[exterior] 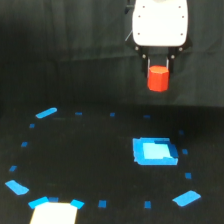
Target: Pick up the red object from the table
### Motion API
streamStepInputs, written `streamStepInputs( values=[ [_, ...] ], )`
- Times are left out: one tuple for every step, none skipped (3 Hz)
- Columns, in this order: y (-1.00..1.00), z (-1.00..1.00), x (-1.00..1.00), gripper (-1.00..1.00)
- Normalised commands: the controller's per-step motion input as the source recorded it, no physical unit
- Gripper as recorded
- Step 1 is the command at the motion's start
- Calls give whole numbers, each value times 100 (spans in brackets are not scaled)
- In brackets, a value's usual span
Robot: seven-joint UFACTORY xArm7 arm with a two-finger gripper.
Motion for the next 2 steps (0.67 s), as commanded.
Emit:
streamStepInputs(
  values=[
    [-12,100,-40,-100],
    [-13,81,-32,-93]
  ],
)
